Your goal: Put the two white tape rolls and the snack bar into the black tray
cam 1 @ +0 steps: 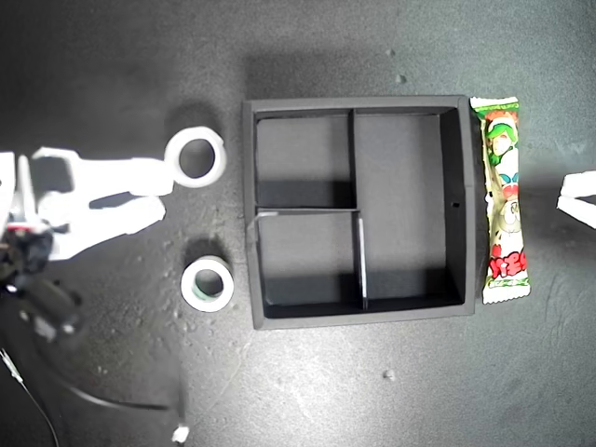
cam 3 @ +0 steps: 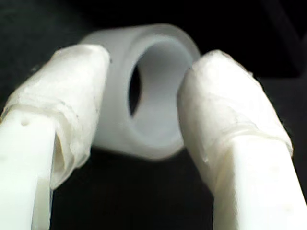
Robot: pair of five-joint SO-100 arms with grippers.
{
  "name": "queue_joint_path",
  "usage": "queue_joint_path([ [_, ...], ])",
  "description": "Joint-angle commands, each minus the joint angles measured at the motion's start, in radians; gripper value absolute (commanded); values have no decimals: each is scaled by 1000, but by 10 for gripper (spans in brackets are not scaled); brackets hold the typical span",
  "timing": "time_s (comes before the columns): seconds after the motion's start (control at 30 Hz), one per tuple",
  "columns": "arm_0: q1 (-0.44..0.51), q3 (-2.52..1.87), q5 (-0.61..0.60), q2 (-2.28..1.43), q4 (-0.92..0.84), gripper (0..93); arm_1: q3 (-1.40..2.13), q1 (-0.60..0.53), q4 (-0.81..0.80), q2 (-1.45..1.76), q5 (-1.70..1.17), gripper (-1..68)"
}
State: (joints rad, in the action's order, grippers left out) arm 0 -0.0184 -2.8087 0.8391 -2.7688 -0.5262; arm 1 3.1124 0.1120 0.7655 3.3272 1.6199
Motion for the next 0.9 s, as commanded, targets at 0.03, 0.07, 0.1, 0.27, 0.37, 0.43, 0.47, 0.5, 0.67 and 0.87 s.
queue_joint_path([
  [0.03, -15, 272, -35, 426, -2, 121, -9, -15, -146, 8, -219, -4],
  [0.07, -17, 310, -43, 480, -2, 120, -21, -26, -147, 8, -250, -4],
  [0.1, -17, 344, -51, 526, -2, 120, -29, -37, -146, 8, -275, -3],
  [0.27, -43, 442, -54, 704, -28, 116, -44, -89, -140, 8, -334, -3],
  [0.37, -63, 460, -49, 765, -29, 116, -55, -118, -140, 8, -370, -2],
  [0.43, -80, 465, -49, 787, -31, 116, -60, -138, -140, 8, -394, -2],
  [0.47, -87, 468, -52, 795, -32, 116, -61, -149, -137, 8, -400, -2],
  [0.5, -95, 477, -55, 804, -40, 116, -61, -163, -137, 8, -413, -2],
  [0.67, -124, 523, -69, 861, -75, 116, -66, -209, -133, 8, -466, -2],
  [0.87, -138, 614, -74, 996, -101, 81, -126, -206, -135, 0, -506, 55],
])
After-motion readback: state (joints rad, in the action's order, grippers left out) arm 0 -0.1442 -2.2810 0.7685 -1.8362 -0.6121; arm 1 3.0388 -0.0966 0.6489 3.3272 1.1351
